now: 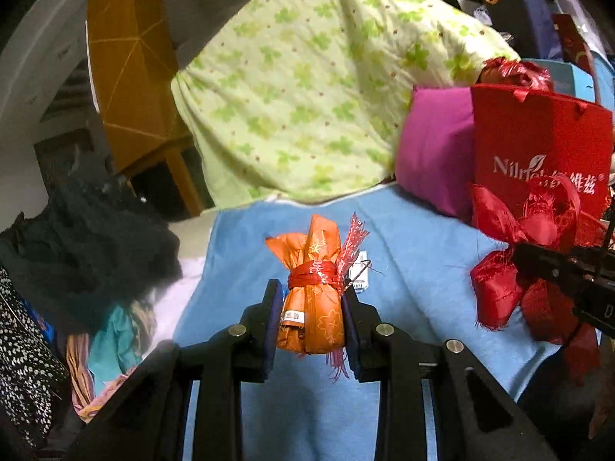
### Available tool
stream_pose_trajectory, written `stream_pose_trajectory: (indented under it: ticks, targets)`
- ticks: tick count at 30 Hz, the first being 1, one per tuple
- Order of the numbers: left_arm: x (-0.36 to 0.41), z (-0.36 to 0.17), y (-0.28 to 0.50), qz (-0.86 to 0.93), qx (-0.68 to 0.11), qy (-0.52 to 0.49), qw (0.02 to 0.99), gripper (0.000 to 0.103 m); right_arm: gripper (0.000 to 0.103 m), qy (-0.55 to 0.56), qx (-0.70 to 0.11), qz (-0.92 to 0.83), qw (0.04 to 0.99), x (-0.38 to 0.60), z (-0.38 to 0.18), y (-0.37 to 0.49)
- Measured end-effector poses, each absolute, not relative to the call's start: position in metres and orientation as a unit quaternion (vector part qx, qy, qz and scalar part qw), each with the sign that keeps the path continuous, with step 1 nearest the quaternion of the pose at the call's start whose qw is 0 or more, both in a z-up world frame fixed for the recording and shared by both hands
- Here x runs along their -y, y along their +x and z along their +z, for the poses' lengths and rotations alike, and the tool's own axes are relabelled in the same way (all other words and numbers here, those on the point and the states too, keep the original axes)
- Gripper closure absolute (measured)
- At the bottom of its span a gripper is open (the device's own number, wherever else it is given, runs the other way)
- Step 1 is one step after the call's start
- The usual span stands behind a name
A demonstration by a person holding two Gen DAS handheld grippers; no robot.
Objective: Collect trash
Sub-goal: 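Carry the orange candy and red ribbon wrapper over the red basket and release both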
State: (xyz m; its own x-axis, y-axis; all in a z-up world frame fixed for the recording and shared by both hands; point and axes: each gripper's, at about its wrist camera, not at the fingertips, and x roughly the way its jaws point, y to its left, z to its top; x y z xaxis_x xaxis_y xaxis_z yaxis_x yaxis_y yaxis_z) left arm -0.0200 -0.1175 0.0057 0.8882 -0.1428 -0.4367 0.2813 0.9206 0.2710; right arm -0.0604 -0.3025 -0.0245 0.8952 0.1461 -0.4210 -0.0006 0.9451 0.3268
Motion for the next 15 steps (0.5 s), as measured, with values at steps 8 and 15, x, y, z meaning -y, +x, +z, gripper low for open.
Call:
stream_pose_trajectory:
  ticks: [8, 15]
  targets:
    - [0.125, 0.023, -0.038, -0.117, -0.190, 0.169, 0.960, 0.072, 0.067, 0.149, -0.206, 0.032, 0.967, 0.305, -0.007, -0.086]
    - [0.134, 0.030, -0.045, -0.125, -0.184, 0.171, 0.960, 0.072, 0.067, 0.158, -0.196, 0.022, 0.968, 0.316, -0.003, -0.102]
